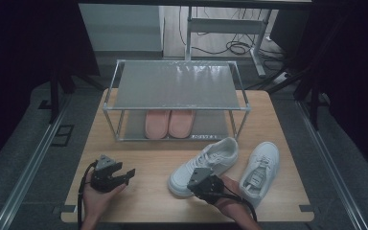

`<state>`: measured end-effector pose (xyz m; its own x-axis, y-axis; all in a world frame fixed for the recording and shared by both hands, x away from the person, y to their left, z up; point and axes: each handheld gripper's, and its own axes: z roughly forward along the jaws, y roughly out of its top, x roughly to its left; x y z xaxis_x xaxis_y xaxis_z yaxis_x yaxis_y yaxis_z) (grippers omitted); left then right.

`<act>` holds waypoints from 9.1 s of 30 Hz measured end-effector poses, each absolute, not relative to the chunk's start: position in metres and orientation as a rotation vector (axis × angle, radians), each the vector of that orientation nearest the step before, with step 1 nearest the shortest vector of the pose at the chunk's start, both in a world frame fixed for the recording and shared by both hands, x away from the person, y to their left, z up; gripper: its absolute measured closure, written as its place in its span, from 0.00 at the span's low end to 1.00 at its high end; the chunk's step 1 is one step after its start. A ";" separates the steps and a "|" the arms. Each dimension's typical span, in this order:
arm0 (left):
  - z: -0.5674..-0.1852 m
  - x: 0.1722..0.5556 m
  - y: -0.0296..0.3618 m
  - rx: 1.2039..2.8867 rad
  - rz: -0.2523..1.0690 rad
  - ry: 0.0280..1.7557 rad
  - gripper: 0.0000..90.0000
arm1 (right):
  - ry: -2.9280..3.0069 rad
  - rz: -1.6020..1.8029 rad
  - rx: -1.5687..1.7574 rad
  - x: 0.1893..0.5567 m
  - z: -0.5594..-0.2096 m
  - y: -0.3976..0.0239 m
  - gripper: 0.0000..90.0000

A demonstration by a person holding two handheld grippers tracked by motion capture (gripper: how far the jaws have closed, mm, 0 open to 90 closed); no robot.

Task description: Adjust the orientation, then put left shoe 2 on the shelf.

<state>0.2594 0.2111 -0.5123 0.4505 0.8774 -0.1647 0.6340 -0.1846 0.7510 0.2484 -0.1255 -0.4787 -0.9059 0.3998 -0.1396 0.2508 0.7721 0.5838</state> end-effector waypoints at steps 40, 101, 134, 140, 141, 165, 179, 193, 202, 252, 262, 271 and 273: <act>-0.510 0.258 0.217 1.893 0.393 1.279 0.42 | 2.689 0.756 0.774 0.352 -0.432 -0.183 1.00; -0.509 0.258 0.218 1.892 0.401 1.286 0.42 | 2.680 0.851 0.777 0.334 -0.414 -0.216 1.00; -0.510 0.258 0.219 1.889 0.398 1.287 0.42 | 2.834 0.792 0.655 0.362 -0.438 -0.196 0.57; -0.510 0.258 0.219 1.889 0.397 1.287 0.42 | 2.853 0.758 0.656 0.366 -0.444 -0.191 0.59; -0.510 0.258 0.219 1.889 0.397 1.287 0.42 | 2.853 0.758 0.656 0.366 -0.444 -0.191 0.59; -0.511 0.258 0.219 1.887 0.396 1.290 0.42 | 2.866 0.678 0.538 0.370 -0.451 -0.184 0.84; -0.510 0.258 0.220 1.885 0.398 1.289 0.42 | 2.881 0.721 0.538 0.370 -0.447 -0.187 0.88; -0.510 0.258 0.222 1.879 0.399 1.293 0.42 | 2.835 0.761 0.549 0.366 -0.432 -0.190 0.90; -0.510 0.258 0.222 1.878 0.400 1.294 0.42 | 2.815 0.797 0.582 0.366 -0.427 -0.192 0.90; -0.506 0.265 0.222 1.861 0.384 1.271 0.42 | 2.615 1.136 0.717 0.342 -0.343 -0.181 0.90; -0.506 0.268 0.220 1.866 0.375 1.263 0.42 | 2.563 1.228 0.724 0.340 -0.322 -0.181 0.91; -0.505 0.267 0.220 1.864 0.378 1.268 0.42 | 2.539 1.261 0.728 0.342 -0.313 -0.180 0.91; -0.506 0.268 0.220 1.866 0.378 1.269 0.42 | 2.531 1.272 0.730 0.343 -0.310 -0.180 0.91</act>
<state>0.2677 0.2201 -0.5055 0.4453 0.8739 -0.1948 0.6250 -0.1476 0.7666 0.3430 -0.1802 -0.3096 -0.8538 0.5199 0.0287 0.3333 0.5034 0.7972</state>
